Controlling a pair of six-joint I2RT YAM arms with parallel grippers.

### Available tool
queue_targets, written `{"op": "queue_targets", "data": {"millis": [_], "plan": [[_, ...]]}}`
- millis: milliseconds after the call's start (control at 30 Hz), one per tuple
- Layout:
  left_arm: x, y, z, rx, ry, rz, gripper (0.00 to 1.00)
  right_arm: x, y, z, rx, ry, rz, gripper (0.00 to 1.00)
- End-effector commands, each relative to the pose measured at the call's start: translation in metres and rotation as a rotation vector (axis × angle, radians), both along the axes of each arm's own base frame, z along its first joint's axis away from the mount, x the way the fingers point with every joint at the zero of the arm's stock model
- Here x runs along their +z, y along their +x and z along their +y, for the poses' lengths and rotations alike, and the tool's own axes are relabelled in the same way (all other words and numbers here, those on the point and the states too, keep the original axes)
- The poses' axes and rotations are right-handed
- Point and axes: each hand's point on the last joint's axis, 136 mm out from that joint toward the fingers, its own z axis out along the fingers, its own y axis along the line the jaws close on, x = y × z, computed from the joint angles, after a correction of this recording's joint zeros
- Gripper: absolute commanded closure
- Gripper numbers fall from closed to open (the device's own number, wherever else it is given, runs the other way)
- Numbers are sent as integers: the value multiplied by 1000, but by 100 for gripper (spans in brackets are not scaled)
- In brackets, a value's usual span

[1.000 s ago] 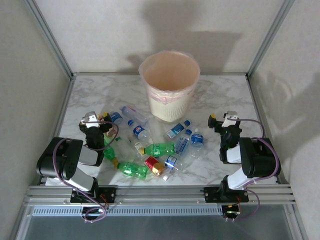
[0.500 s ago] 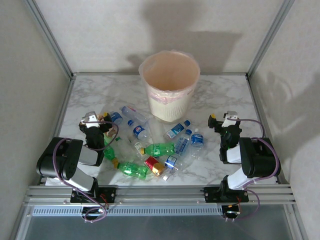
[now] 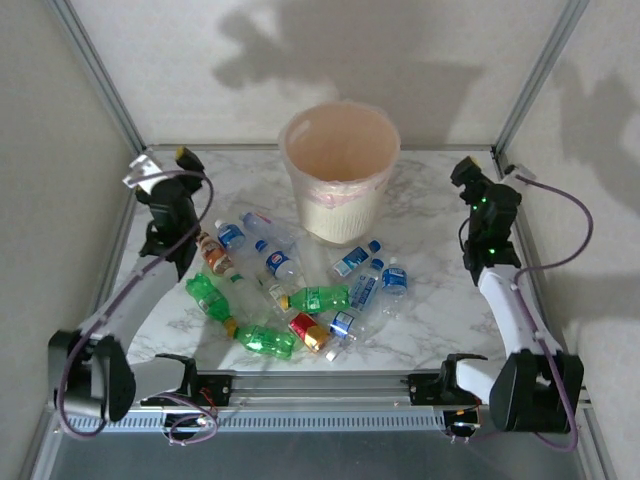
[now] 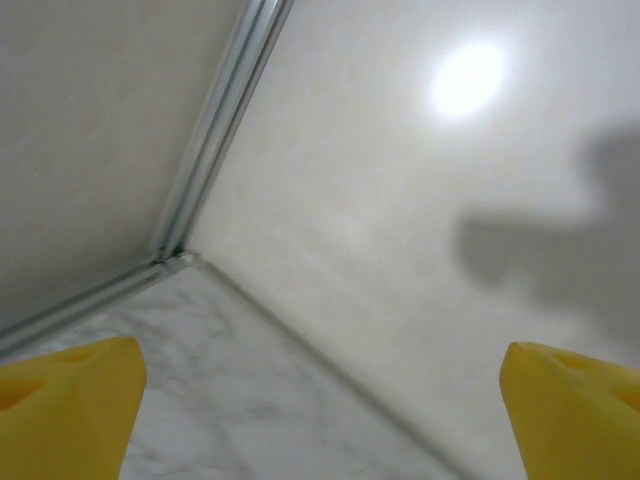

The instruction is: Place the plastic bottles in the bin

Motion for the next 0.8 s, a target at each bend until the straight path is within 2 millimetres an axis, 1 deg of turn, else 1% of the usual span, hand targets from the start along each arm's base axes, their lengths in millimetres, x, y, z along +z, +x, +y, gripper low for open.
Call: {"op": "queue_targets", "data": {"millis": [0,67,167,233,267,333,367,400,433,500,533,567,600,667,700,767], "plan": [[-61,-23,-41,-95,-117,247,10,-100,-33,12,-21,146,446,3],[-61,-38,-75,-190,-79,278,10,-96,-44,32,44,101,504,8],[-67,-58,-112,-303,-50,313,15,-91,-64,61,130,30,571,12],[-69,-72,-137,-392,-44,316,17,-93,-78,80,197,16,624,15],[-69,-77,-146,-425,-44,314,18,-96,-85,92,237,14,648,16],[-69,-85,-163,-494,-65,306,21,-100,-98,127,354,-11,687,19],[-70,-87,-169,-514,-77,307,21,-101,-104,146,414,-23,699,19],[-74,-89,-171,-521,-89,318,22,-101,-112,169,498,-29,712,19],[-80,-90,-170,-514,-105,335,22,-103,-120,193,594,-30,718,19],[-91,-92,-165,-480,-133,369,22,-104,-137,231,736,-43,723,19],[-97,-93,-165,-477,-146,387,23,-107,-147,246,792,-61,732,18],[-102,-95,-166,-481,-159,399,24,-111,-153,251,797,-78,748,17],[-106,-96,-167,-486,-172,409,25,-117,-156,246,758,-92,778,17],[-111,-99,-167,-490,-185,418,26,-129,-159,228,649,-105,828,17],[-111,-100,-165,-485,-187,417,26,-135,-160,216,584,-116,850,16],[-107,-102,-162,-482,-187,407,26,-147,-164,197,493,-145,896,16]]}}
